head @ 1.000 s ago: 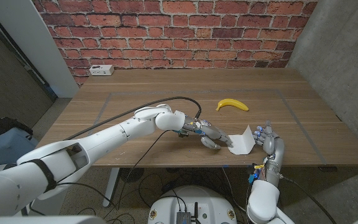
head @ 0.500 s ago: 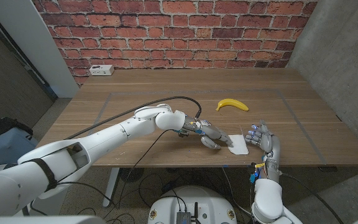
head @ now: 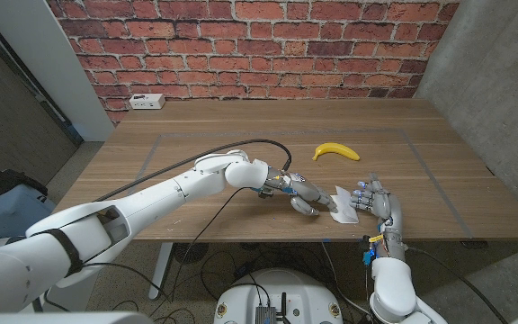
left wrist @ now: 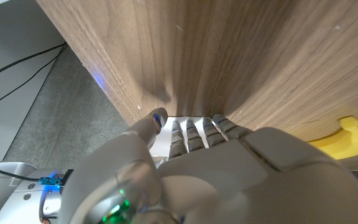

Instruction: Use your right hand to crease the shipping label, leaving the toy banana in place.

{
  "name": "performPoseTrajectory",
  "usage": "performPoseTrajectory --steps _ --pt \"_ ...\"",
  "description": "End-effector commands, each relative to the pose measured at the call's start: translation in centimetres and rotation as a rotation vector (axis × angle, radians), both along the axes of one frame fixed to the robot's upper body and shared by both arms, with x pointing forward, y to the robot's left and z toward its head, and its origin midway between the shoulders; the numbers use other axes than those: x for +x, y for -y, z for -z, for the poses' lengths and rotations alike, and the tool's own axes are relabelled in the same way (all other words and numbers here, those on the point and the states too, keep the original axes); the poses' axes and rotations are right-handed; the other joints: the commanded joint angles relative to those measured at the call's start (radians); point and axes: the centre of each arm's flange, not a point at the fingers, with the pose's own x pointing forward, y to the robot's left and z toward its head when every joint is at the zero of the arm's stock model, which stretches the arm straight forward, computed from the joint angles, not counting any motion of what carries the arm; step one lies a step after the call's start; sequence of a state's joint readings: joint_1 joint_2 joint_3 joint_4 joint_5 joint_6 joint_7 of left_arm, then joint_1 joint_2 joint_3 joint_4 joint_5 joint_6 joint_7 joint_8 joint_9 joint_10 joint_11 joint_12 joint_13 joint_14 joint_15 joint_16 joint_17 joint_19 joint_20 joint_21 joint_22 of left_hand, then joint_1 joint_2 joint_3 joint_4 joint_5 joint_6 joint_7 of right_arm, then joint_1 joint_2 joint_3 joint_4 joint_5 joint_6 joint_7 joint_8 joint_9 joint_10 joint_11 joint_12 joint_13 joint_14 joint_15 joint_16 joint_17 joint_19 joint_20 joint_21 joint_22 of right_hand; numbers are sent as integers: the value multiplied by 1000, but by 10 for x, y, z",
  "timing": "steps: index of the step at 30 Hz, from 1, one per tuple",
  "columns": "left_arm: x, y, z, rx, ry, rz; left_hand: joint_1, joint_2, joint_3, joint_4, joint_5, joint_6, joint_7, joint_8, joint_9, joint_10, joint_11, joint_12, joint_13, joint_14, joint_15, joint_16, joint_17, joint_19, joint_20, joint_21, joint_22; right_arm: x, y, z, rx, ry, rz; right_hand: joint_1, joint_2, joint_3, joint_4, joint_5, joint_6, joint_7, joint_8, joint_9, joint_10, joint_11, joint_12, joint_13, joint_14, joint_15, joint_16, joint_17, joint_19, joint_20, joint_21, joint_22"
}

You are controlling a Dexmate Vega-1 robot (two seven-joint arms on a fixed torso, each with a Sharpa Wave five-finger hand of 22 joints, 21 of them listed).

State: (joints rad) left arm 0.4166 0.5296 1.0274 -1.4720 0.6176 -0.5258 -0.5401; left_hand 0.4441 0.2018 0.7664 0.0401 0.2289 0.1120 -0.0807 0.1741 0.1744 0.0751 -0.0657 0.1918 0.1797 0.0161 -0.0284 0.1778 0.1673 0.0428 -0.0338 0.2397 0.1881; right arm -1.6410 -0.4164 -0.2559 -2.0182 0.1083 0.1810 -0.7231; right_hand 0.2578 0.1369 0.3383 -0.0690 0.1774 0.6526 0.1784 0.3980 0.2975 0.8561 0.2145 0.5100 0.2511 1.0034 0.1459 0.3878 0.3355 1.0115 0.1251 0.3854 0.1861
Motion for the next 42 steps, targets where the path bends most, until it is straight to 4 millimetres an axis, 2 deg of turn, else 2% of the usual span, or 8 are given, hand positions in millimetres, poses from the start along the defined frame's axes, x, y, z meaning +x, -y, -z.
performPoseTrajectory --steps 1,18,27,31,35,38,39,42 --pt "1 0 0 4 -2 -5 9 5 1 5 -5 -4 3 0 2 -5 4 2 4 -5 -44 4 4 13 0 7 4 3 0 -2 -38 -35 -29 -11 -3 6 7 1 16 28 -5 0 13 1 -3 -3 19 -2 -4 -6 17 2 8 2" --pt "-1 -5 -5 -26 19 -8 11 3 -1 6 -5 7 4 6 2 -1 2 4 4 -3 -44 5 3 12 6 7 4 6 -2 -10 -131 -88 -38 -18 -5 8 12 -1 27 29 -8 -10 26 1 -12 -16 19 -1 -20 -23 24 5 8 1" --pt "-5 -13 -13 -59 62 -29 5 -15 -20 0 -9 39 1 15 2 17 5 11 3 14 -39 9 2 20 13 8 3 8 -5 -14 -204 -136 -25 -24 -6 8 16 -2 35 29 -10 -16 32 1 -17 -22 32 -9 -23 -31 36 2 11 1" --pt "-7 -16 -16 -68 93 -34 -12 -39 -49 -3 -18 45 -4 14 2 16 3 10 4 16 -39 7 1 21 7 8 3 9 -7 -15 -236 -165 -16 -27 -8 7 19 -2 40 29 -11 -19 37 1 -19 -25 35 -11 -25 -36 38 1 10 0" --pt "-9 -20 -19 -87 129 -47 -68 -97 -124 -2 -44 56 -11 12 2 20 -5 10 4 26 -35 7 1 23 5 5 2 9 -9 -17 -262 -185 -12 -32 -9 6 22 -2 46 29 -11 -22 42 1 -21 -29 45 -12 -25 -40 42 -4 11 0" --pt "-11 -25 -22 -114 163 -54 -79 -113 -142 -10 -50 68 -5 14 2 25 -2 12 4 45 -22 9 0 27 24 4 2 9 -11 -19 -284 -201 -6 -37 -10 5 25 -2 54 30 -11 -25 49 0 -23 -32 55 -14 -25 -45 46 -5 11 0" --pt "-11 -26 -23 -118 172 -59 -83 -118 -148 -14 -51 73 -6 15 2 35 -2 15 4 55 -26 10 -1 31 38 5 1 9 -11 -20 -287 -207 -1 -40 -11 4 27 -2 60 30 -11 -28 57 0 -23 -34 64 -16 -25 -49 52 -7 13 0" --pt "-11 -28 -25 -132 183 -69 -87 -123 -154 -18 -52 81 -7 16 2 42 -2 17 5 66 -31 11 -1 29 53 3 1 10 -12 -22 -311 -220 -17 -49 -13 4 33 0 84 31 -13 -41 95 -2 -25 -44 105 -24 -24 -67 87 -19 22 -1"
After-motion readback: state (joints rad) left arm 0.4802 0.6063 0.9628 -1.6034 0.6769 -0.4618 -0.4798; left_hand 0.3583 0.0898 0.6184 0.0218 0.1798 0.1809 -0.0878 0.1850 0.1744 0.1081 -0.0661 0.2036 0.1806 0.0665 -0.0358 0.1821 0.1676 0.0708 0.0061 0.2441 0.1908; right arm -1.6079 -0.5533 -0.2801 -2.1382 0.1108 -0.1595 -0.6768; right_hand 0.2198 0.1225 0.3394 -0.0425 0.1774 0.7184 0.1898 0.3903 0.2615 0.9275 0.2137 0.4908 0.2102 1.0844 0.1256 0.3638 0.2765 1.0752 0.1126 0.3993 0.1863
